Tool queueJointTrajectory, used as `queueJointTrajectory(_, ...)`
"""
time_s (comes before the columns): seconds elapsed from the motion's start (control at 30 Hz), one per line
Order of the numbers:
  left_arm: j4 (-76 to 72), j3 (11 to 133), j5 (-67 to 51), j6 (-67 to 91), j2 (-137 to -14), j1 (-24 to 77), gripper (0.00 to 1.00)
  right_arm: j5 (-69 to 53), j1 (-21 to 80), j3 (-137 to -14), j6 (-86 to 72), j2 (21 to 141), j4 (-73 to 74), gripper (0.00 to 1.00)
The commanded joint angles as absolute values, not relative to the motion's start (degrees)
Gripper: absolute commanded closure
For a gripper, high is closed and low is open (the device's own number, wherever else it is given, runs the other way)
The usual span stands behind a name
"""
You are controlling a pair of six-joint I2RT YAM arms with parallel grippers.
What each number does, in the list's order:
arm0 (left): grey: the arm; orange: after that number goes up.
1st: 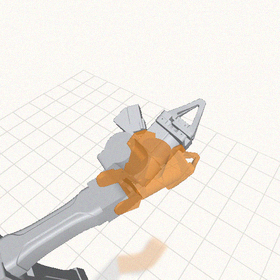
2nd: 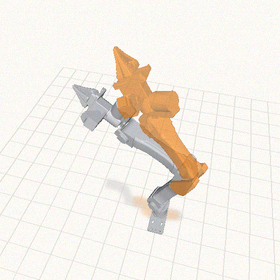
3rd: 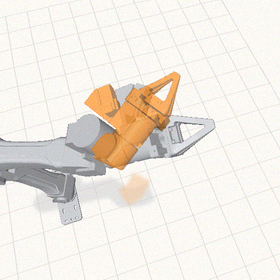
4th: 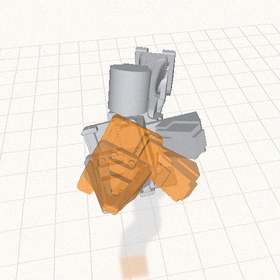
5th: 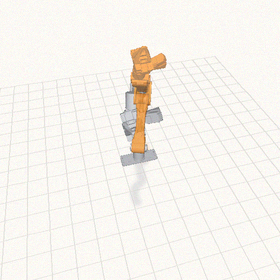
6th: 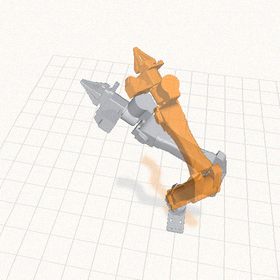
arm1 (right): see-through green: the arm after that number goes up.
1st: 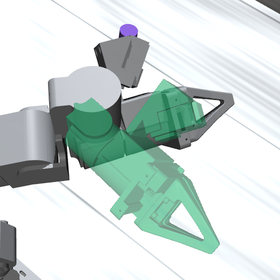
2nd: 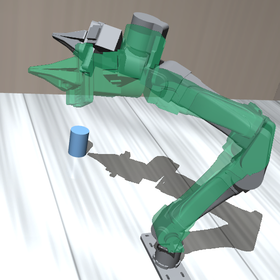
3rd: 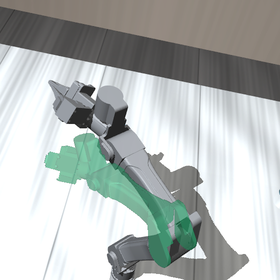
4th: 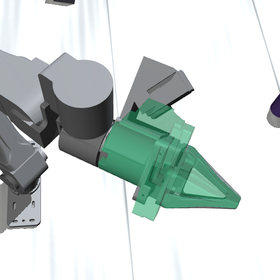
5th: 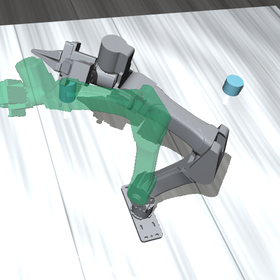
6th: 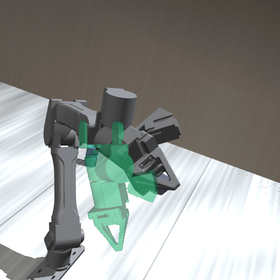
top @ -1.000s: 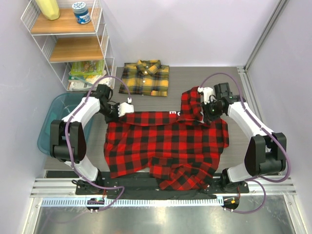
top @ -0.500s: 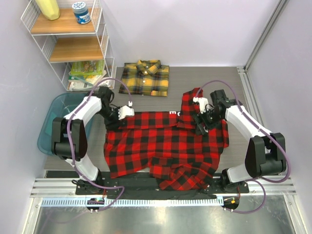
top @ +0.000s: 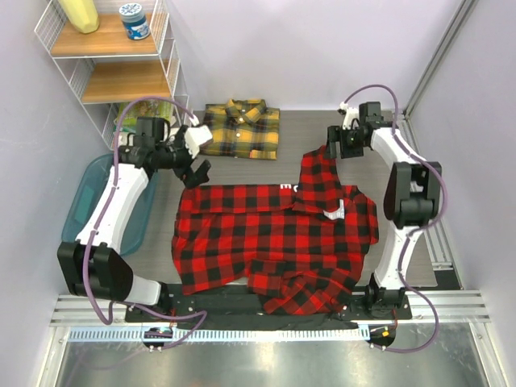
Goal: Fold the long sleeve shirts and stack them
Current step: Fold the shirt
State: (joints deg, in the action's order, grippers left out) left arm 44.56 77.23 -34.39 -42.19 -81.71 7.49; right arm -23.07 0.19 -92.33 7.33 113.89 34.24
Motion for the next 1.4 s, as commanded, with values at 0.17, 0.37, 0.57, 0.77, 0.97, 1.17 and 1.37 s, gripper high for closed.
queueJointTrajectory(0.17,28.76,77.19,-36.57,-14.53,-74.64,4.4,0.0,-28.36,-0.7,-105.46,0.18,127.52,27.95,0.24)
queueJointTrajectory(0.37,24.94,73.47,-34.26,-10.6,-69.87,4.39,0.0,-40.68,0.0,-101.19,4.55,119.66,27.42,0.9)
queueJointTrajectory(0.57,32.61,75.07,-39.02,-14.32,-69.09,4.39,0.0,-38.86,12.46,-85.02,29.85,100.93,41.73,0.99)
queueJointTrajectory(0.77,35.85,67.33,-42.27,-20.56,-67.24,4.39,0.0,-22.52,31.62,-58.74,43.56,81.49,43.41,0.78)
queueJointTrajectory(0.97,43.14,61.62,-45.71,-36.63,-68.2,6.41,0.0,-20.64,34.63,-52.82,38.94,71.64,45.17,0.28)
queueJointTrajectory(1.17,45.52,58.37,-41.14,-46.99,-71.45,19.75,0.15,-25.04,31.83,-55.46,31.47,72.85,44.12,0.37)
queueJointTrajectory(1.37,33.68,46.69,-37.45,-52.9,-68.3,30.84,0.18,-30.93,23.65,-59.5,28.39,76.02,44.56,0.4)
